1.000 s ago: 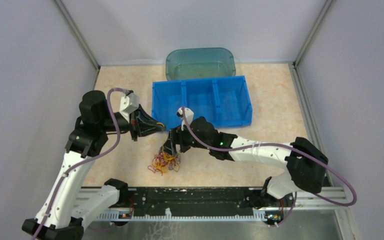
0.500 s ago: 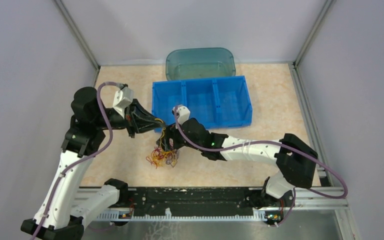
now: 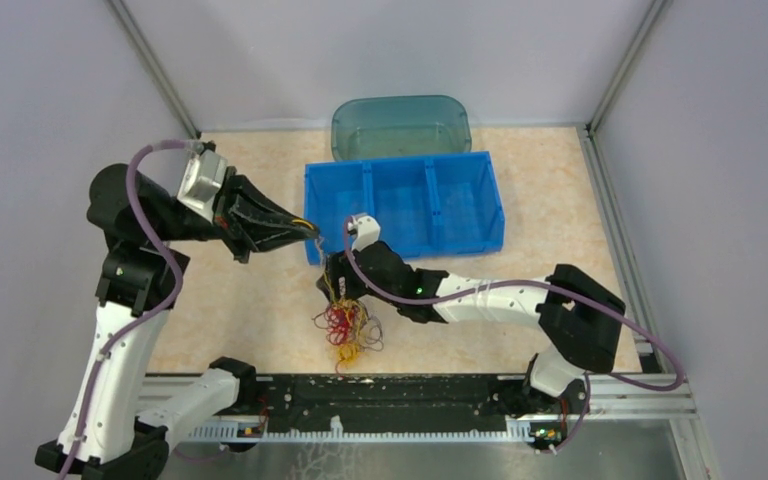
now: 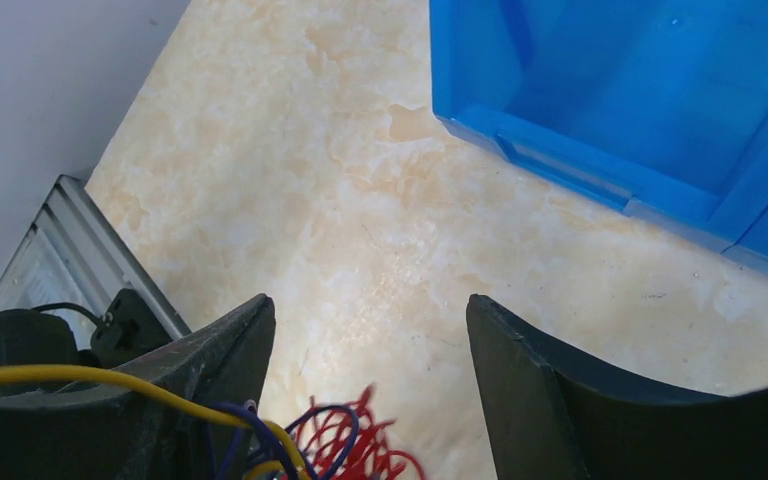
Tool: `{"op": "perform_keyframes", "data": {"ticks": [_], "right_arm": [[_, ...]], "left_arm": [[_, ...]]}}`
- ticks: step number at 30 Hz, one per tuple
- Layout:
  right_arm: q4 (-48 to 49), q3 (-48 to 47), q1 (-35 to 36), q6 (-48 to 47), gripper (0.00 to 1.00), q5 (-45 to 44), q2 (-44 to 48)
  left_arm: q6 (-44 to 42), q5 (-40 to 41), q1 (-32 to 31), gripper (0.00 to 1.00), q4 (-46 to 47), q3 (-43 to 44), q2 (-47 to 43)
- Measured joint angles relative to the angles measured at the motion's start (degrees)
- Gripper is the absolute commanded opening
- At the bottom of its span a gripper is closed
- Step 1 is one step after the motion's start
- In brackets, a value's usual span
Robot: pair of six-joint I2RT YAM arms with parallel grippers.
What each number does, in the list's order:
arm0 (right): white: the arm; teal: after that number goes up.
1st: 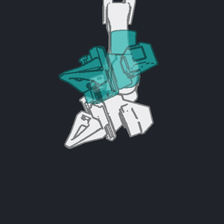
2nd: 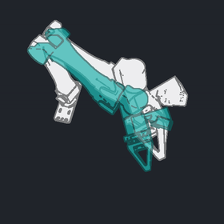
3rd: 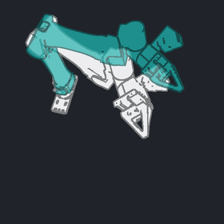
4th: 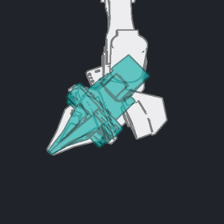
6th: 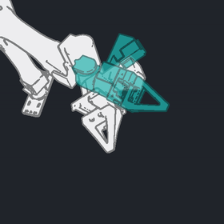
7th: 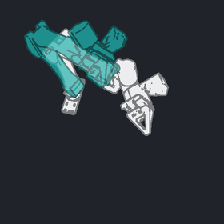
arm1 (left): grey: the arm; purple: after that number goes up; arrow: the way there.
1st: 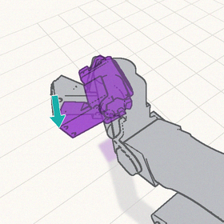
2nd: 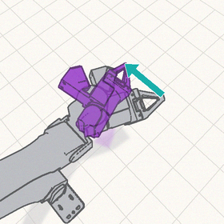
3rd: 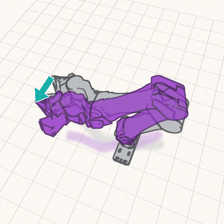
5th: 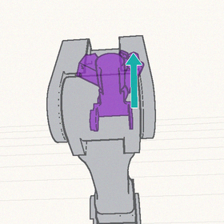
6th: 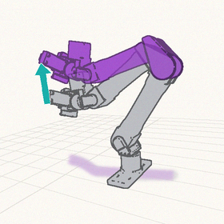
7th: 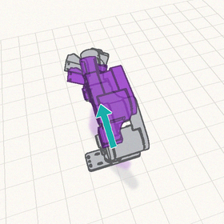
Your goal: Untangle the cables
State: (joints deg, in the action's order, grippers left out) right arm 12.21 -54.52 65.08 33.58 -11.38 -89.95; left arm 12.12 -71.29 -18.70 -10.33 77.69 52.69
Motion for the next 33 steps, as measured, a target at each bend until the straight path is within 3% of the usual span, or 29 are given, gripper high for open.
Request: {"op": "perform_keyframes", "data": {"ticks": [14,22,27,33], "right_arm": [[-1.9,5.8,0.4,1.6,0.7,-4.5,-0.8],[-3.2,7.8,0.4,3.6,0.7,-8.0,-0.3],[-4.7,9.2,0.4,3.5,0.74,-9.8,3.8],[-4.4,9.3,0.3,-1.4,0.75,-8.4,13.1]], "left_arm": [[0.2,1.2,-0.2,0.0,5.3,18.5,6.7],[-6.9,10.7,-0.2,0.0,5.4,25.0,8.8],[-11.2,19.5,-0.2,0.01,6.4,28.6,10.8],[-11.8,21.2,-0.2,0.02,6.4,30.9,13.6]]}}
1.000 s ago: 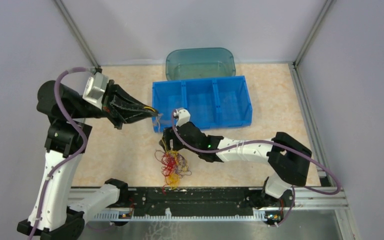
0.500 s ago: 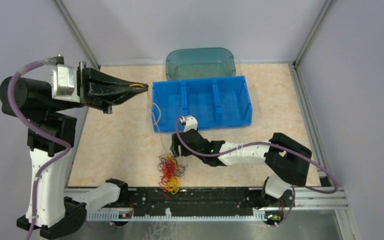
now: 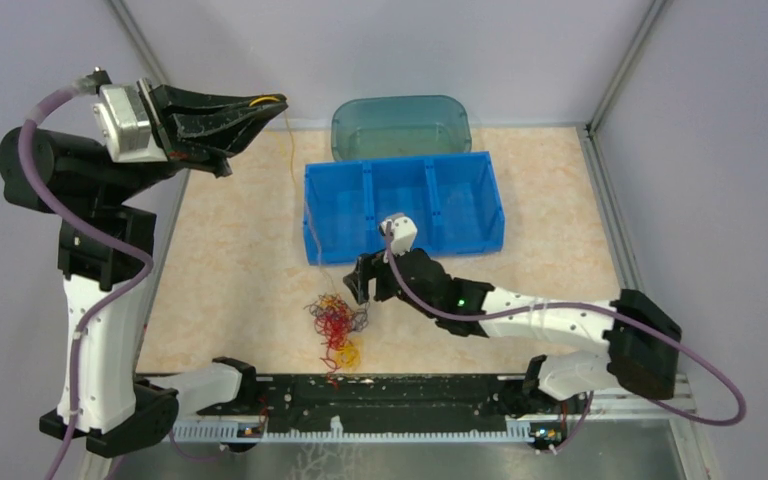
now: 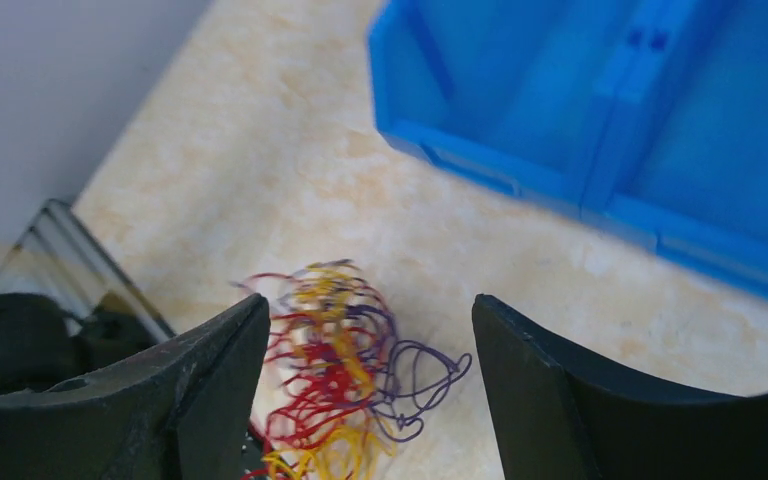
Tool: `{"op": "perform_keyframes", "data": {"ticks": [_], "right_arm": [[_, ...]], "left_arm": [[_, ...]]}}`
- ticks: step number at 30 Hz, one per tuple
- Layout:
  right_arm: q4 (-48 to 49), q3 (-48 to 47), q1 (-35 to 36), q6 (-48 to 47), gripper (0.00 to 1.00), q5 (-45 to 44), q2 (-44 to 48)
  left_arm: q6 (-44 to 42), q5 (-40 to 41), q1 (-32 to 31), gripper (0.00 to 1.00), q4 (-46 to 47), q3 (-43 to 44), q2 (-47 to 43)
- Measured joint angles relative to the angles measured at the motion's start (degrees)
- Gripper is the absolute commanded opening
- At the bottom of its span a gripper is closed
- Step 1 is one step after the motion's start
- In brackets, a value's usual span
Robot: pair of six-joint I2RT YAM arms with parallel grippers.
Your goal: Untangle the cables
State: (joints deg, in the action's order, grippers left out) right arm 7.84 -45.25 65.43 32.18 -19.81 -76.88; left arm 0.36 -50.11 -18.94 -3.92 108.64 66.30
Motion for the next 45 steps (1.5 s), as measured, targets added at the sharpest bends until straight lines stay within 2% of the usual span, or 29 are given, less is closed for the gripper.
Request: {"op": "perform_keyframes", "data": {"ticks": [6,13,21,26,32,40,45], "right_arm": [[9.0,4.9,0.0,-8.9,0.76,9.6,11.9],[17.1,9.1,0.0,-14.5,0.76,18.8,16.1],[23.2,-0.3,0.0,-16.7,0.71,19.8,2.3],[26.5,-2.6,0.0,-15.1,0.67,21.7,-4.8],[31.1,-2.7,0.0,-8.7,0.6,24.2,-12.8],[36.3,0.6,0.0,-1.6,0.6,23.1,-19.6],[37.0,3.6,0.1,0.1,0.61,19.7,-20.9]], "left_arm": [[-0.2,0.0,0.0,0.01,-0.3,-0.8,0.3],[-0.6,0.3,0.0,0.01,-0.3,2.7,2.9],[0.3,-0.2,0.0,0.0,-0.5,5.9,4.5],[0.5,-0.5,0.0,0.0,-0.9,9.6,5.4],[0.4,-0.4,0.0,0.0,-1.0,15.2,7.8],[-0.5,1.6,0.0,0.0,0.5,19.2,9.2],[-3.5,6.8,0.0,0.0,4.4,19.3,8.4]]}}
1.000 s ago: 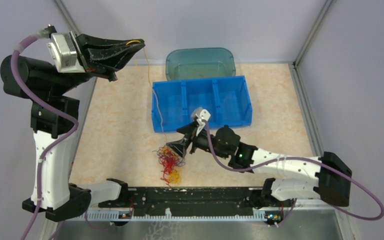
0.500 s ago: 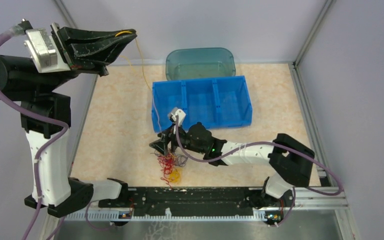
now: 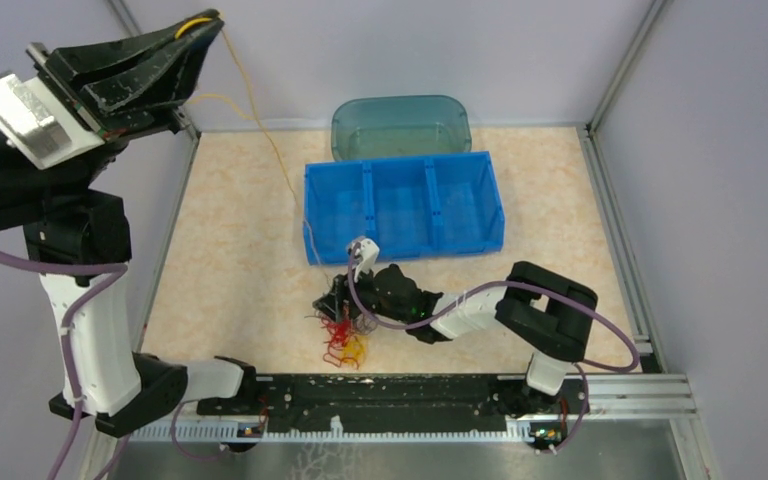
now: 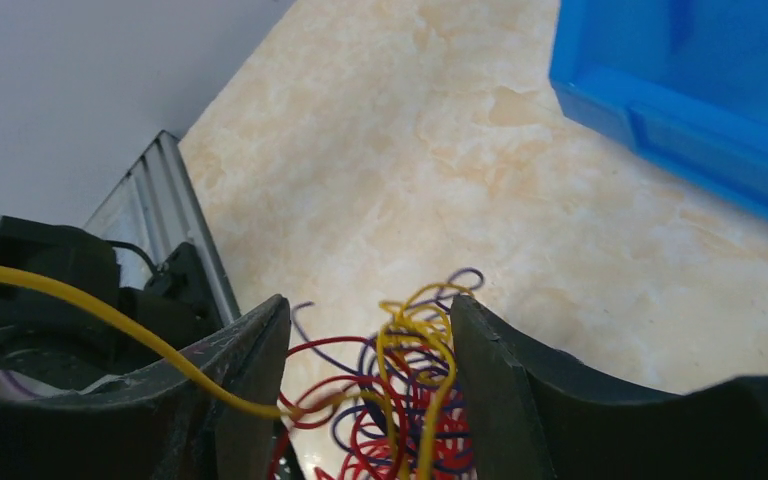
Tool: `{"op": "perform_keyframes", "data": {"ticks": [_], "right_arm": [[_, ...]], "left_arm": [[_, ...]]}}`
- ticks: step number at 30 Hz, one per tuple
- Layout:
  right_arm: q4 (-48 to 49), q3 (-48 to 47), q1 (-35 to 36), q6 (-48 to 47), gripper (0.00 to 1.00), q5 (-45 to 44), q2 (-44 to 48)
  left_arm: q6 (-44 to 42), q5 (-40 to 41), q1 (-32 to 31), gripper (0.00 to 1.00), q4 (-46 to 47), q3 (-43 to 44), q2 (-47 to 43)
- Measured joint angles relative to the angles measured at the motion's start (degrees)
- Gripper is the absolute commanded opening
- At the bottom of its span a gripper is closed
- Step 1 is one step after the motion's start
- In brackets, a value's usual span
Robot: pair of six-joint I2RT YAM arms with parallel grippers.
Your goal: Untangle the cables
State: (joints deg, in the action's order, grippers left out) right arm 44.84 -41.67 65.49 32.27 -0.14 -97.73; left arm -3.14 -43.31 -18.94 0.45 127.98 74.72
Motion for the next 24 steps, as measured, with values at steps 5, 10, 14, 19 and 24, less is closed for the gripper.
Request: {"op": "perform_keyframes", "data": {"ticks": [5,10,14,19,24], "right_arm": [[1.9,2.9,0.0,1.5,0.61,-3.7,-1.6],[2.5,5.2,0.0,2.8,0.61,-6.4,-3.3],[2.8,5.7,0.1,3.0,0.62,-8.2,-3.6],[3.5,6.8,0.4,3.6,0.62,-10.1,-3.6],[4.3,9.8,0.4,4.4,0.66,-11.8,-3.5]], "left_arm": [[-6.0,5.6,0.0,0.0,4.9,0.1,-1.1],[-13.2,9.5,0.0,0.0,11.5,0.9,-2.0],[-18.6,11.5,0.0,0.0,17.5,3.6,-1.6],[-28.0,12.6,0.4,0.0,26.2,4.0,-1.9],[-39.8,11.9,0.7,0.0,31.4,6.5,-0.8]]}}
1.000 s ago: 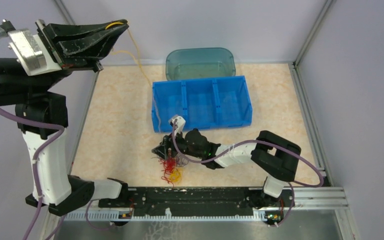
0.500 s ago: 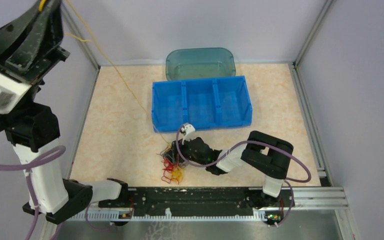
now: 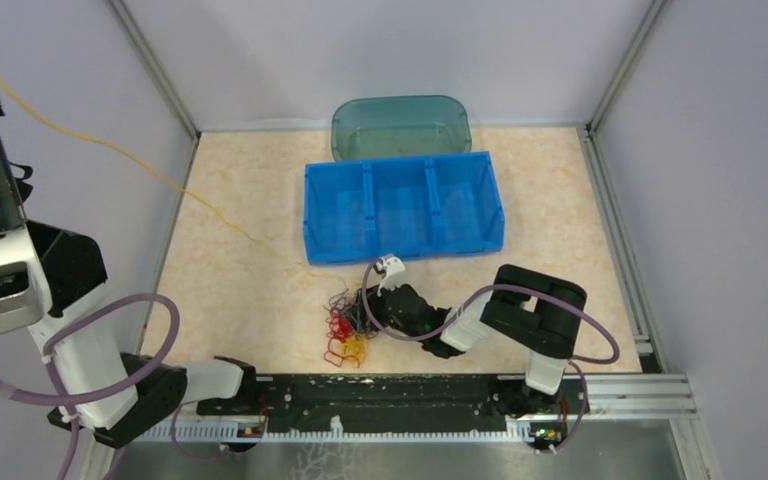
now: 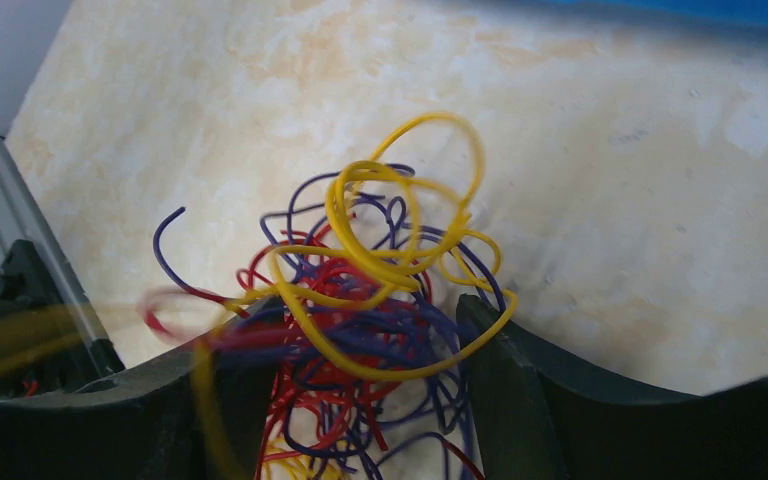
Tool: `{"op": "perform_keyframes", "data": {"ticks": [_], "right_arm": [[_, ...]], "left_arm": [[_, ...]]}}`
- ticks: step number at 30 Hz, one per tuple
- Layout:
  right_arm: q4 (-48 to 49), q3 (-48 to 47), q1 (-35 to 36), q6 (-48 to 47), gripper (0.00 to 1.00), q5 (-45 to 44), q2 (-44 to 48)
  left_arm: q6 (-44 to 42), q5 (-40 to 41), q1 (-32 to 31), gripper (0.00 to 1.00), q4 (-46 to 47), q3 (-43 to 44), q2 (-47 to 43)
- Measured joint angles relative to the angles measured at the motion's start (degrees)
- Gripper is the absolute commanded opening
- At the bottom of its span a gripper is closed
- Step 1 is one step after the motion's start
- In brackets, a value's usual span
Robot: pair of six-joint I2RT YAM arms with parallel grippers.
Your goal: Untangle the cables
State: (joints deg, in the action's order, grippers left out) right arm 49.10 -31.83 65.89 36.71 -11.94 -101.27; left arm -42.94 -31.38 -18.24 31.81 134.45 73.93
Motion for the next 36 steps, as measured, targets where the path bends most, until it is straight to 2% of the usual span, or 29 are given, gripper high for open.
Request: {"op": "perform_keyframes", "data": {"ticks": [7,11,15,18,21,27,36], "right_arm": [[1.7,6.3,0.0,2.1,0.75,-2.4,4.1],[2.2,11.1,0.0,2.9,0.76,-4.3,11.4],[1.5,12.1,0.0,1.5,0.78,-4.5,19.0],[-1.5,10.2,0.0,-1.1,0.78,-3.8,24.0],[-4.7,7.1,0.0,-4.0,0.79,-3.1,28.2],[-8.5,1.4,0.0,-8.2,0.79,-0.1,33.8],[-9.9,-9.4,0.0,-11.3,0.79,8.1,32.9]], "left_arm": [[-14.0,-0.4,0.0,0.0,1.4,3.7,0.8],[-15.4,0.0,0.0,0.0,0.2,3.2,0.1],[-11.7,-1.3,0.7,0.0,-3.0,-6.5,-5.4],[-6.0,-4.0,3.0,0.0,-5.4,-14.6,-9.7],[-0.1,-7.1,4.9,0.0,-8.7,-19.2,-11.7],[8.8,-10.0,5.9,0.0,-16.7,-19.7,-10.5],[15.7,-15.1,6.1,0.0,-28.9,-18.2,-6.6]]}}
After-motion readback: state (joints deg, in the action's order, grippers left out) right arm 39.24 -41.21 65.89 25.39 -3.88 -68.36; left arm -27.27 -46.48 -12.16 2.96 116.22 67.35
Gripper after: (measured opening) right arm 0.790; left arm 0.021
